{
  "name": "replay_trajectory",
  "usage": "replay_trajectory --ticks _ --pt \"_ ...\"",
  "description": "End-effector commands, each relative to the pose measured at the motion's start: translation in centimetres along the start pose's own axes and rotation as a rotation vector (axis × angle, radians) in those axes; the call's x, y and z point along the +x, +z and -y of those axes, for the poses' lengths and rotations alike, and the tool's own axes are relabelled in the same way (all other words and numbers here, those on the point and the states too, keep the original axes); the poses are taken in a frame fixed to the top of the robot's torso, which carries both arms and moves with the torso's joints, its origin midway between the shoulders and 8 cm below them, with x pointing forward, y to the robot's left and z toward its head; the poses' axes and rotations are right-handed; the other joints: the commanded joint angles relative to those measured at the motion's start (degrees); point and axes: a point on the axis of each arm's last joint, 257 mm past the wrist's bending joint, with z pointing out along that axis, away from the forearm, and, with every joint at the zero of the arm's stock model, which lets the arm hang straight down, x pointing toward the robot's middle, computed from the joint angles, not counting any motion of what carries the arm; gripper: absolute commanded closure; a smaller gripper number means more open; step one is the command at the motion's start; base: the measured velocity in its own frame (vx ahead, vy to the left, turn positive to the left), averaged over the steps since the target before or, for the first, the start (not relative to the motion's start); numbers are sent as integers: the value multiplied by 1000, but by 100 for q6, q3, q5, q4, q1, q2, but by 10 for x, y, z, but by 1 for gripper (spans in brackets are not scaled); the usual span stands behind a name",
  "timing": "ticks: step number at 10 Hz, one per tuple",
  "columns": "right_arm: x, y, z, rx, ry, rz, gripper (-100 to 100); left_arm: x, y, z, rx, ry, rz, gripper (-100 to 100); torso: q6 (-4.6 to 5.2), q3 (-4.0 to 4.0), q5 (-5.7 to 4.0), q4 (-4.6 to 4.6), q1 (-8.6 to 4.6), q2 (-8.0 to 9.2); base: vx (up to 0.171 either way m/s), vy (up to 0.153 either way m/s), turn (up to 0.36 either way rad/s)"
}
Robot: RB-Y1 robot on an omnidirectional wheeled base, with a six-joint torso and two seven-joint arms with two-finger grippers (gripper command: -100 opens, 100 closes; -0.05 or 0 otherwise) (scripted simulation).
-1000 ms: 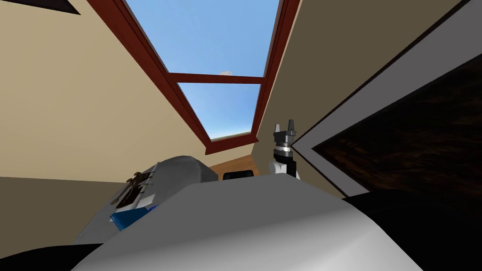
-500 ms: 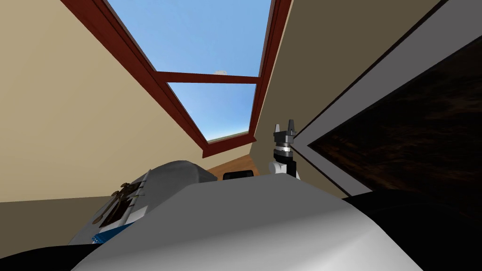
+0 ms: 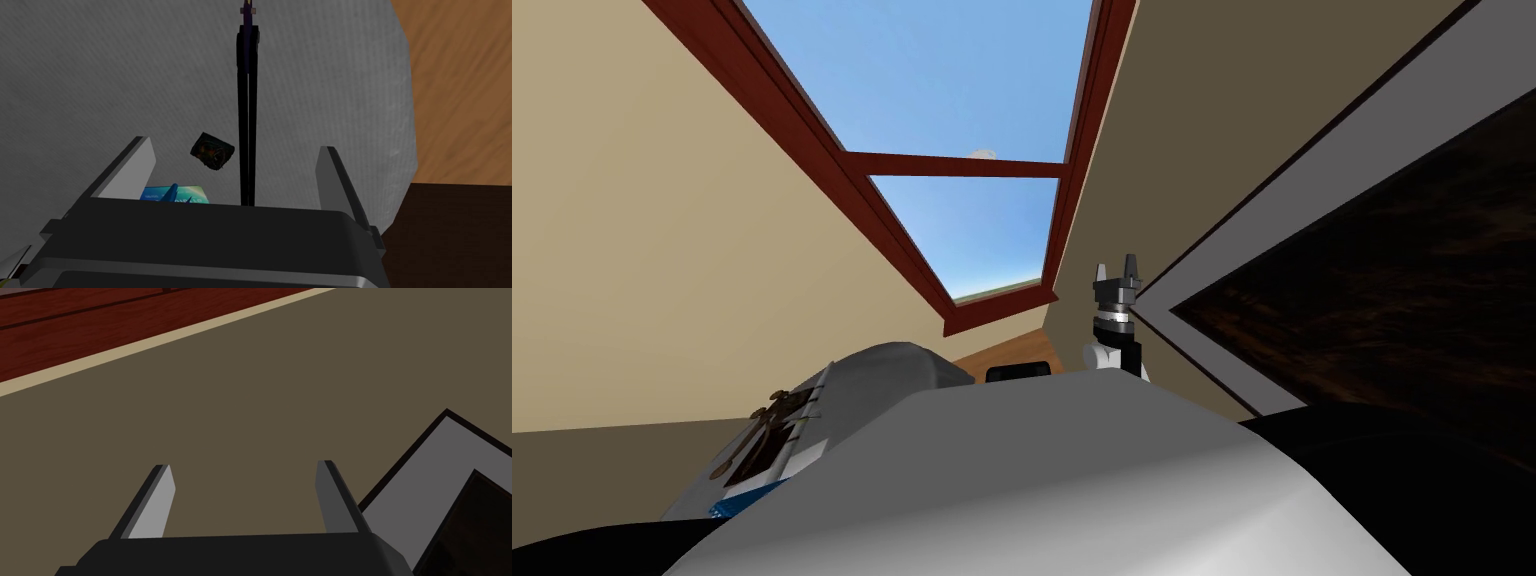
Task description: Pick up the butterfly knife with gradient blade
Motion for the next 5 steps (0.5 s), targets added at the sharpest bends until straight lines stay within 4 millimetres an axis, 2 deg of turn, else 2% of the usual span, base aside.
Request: replay_trajectory --ticks 1,2,3,5 --pt "0 0 0 0 0 0 0 5 7 -4 1 1 -1 -100 0 0 0 0 0 0 12 28 -5" --pt "0 0 0 0 0 0 0 3 3 -2 1 0 -1 -100 0 0 0 0 -2 1 5 12 -1" --pt "0 0 0 0 0 0 0 4 4 -3 1 1 -1 100 0 1 -2 0 -7 2 0 0 0" --pt "0 0 0 0 0 0 0 3 3 -2 3 2 -1 100 -4 3 8 1 -4 6 -2 -1 9"
